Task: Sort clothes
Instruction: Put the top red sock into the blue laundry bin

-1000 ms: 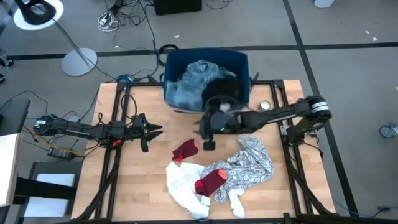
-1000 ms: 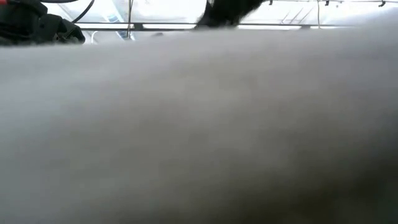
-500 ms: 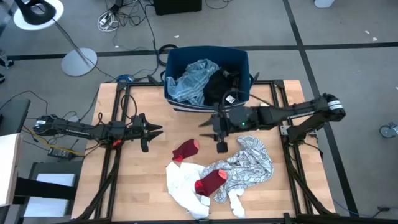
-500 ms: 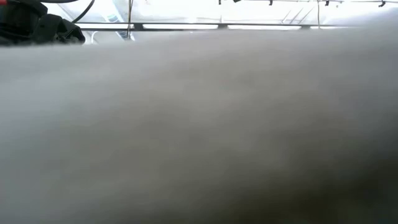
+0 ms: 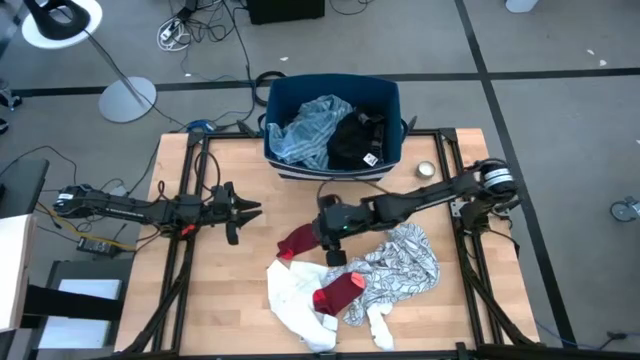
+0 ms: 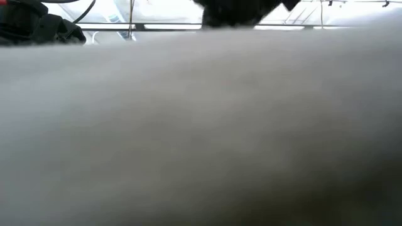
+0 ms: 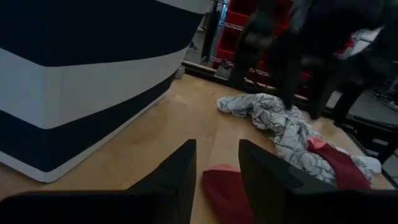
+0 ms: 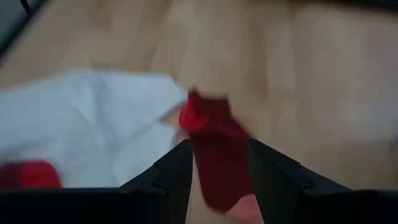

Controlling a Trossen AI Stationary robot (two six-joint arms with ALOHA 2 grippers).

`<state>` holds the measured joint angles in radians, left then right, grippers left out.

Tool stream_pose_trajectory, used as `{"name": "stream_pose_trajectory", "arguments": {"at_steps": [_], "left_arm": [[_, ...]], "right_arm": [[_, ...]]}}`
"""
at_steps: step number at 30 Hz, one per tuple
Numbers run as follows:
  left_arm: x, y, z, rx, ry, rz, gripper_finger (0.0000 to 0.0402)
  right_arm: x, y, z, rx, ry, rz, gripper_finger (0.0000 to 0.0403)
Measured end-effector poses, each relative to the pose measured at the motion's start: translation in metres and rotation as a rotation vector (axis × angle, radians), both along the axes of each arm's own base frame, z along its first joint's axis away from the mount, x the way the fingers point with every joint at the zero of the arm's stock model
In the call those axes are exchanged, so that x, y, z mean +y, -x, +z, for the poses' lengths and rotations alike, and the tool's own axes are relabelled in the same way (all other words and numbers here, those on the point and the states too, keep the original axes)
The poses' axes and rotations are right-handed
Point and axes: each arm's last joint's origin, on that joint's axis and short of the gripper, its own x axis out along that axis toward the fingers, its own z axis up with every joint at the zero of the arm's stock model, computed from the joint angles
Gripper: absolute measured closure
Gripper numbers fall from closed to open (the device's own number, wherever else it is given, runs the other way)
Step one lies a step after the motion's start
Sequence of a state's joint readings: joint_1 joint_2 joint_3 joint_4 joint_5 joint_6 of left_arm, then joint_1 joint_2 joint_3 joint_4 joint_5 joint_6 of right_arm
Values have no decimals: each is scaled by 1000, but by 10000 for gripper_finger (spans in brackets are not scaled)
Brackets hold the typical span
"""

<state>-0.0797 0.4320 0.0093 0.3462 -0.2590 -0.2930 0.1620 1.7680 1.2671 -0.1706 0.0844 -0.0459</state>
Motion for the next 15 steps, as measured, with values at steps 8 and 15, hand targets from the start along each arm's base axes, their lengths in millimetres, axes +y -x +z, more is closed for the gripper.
{"name": "stream_pose_trajectory", "arguments": {"at_steps": [8, 15], "left_arm": [[-2, 0, 0, 0, 5, -59, 276], [-2, 0, 0, 3, -2, -59, 276]], "right_arm": [[-5, -15, -53, 147, -26, -61, 252], [-11, -24, -96, 238, -48, -177, 252]]}}
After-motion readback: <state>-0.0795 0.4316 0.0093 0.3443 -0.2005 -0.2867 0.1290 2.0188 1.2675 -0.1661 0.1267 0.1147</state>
